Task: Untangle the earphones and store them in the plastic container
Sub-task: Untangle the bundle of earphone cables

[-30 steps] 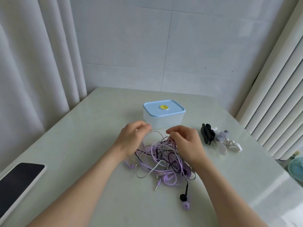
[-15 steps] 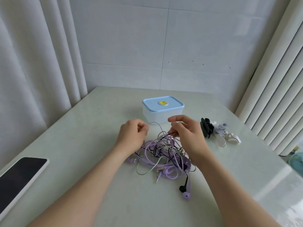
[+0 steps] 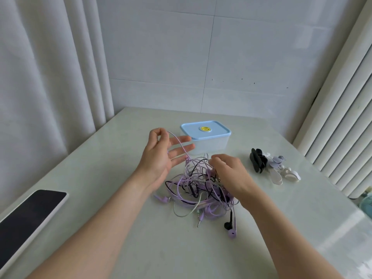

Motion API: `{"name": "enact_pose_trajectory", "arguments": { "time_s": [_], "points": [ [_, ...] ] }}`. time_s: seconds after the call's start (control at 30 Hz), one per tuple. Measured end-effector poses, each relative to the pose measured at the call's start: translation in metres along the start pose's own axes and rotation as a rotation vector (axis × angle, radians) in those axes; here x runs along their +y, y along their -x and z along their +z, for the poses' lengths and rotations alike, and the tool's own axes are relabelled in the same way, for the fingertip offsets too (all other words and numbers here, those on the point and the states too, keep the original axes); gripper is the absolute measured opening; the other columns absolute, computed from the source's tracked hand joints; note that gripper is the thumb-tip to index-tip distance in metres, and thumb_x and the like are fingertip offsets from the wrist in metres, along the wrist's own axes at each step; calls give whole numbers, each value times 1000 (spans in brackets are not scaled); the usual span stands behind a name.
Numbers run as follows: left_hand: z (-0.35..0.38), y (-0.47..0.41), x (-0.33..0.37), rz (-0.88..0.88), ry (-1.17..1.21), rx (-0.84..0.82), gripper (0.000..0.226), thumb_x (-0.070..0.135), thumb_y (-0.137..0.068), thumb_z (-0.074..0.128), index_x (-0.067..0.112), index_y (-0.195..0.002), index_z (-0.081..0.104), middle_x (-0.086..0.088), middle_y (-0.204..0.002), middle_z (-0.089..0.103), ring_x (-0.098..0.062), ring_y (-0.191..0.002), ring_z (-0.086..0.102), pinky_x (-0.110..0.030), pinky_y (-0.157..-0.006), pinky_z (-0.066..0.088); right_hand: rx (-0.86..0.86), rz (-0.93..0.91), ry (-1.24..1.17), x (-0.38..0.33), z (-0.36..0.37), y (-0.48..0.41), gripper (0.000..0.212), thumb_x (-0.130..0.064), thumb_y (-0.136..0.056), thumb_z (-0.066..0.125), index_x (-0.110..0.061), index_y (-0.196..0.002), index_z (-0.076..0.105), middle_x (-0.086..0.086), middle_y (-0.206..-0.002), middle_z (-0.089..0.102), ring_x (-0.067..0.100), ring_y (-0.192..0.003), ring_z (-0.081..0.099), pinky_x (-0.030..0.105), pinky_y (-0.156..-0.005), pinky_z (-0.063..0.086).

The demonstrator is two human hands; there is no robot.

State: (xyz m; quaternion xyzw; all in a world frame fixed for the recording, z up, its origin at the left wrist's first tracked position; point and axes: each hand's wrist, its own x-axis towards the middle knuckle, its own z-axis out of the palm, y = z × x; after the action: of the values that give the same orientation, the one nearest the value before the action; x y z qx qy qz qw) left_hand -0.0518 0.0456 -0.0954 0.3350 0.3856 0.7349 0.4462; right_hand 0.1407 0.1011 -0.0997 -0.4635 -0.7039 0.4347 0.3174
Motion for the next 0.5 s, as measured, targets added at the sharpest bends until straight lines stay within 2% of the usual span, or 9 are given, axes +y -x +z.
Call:
{"name": "enact_pose_trajectory", "arguments": {
  "time_s": [0.07,0.13,0.2,0.23,0.33,0.4,0.5],
  "points": [
    [0,1,2,-13,84,-9,11,34,-116,32,24,-112,32,-24,-120,74,-48,-107,74,-58,-95,56,-71,-11,-63,-3,-1,4,9,-26,-98,64,-29,-102,71,-10,-72,75,12,-56,49,27,-56,41],
    [-2,0,2,-6,111,18,11,32,-116,34,22,-112,36,-25,-111,75,-46,-101,75,-59,-91,60,-92,-44,-78,-4,0,4,10,-25,-99,68,-20,-102,76,-9,-63,68,14,-50,42,25,-50,39],
    [-5,-2,2,14,100,97,15,26,-115,40,15,-106,45,-20,-90,70,-37,-82,76,-55,-84,63,-62,-60,-98,-2,1,3,20,-28,-101,68,-12,-93,77,-12,-54,57,13,-42,36,23,-40,35],
    [-6,-3,2,22,88,137,19,23,-114,43,12,-100,49,-16,-82,64,-32,-71,72,-51,-79,62,-36,-65,-128,-2,1,3,21,-28,-102,68,-11,-93,76,-11,-57,59,12,-42,36,23,-40,34],
    [-8,-5,1,13,52,200,21,16,-112,45,14,-91,52,-9,-74,54,-22,-60,58,-40,-67,52,52,-97,-222,-4,3,2,18,-27,-104,65,-13,-99,74,0,-73,68,9,-51,53,25,-46,39],
    [-7,-5,-1,2,4,199,20,13,-110,46,18,-91,51,-4,-71,52,-20,-62,52,-37,-69,49,103,-123,-257,-3,3,0,16,-23,-106,61,-13,-103,73,3,-80,68,8,-62,64,21,-51,43],
    [-9,-5,-2,40,-197,157,11,10,-94,58,18,-89,52,2,-67,47,-16,-63,47,-38,-73,51,94,-149,-333,-2,0,-1,17,-18,-108,56,-11,-106,71,5,-87,69,11,-72,66,17,-59,47]
  ]
}}
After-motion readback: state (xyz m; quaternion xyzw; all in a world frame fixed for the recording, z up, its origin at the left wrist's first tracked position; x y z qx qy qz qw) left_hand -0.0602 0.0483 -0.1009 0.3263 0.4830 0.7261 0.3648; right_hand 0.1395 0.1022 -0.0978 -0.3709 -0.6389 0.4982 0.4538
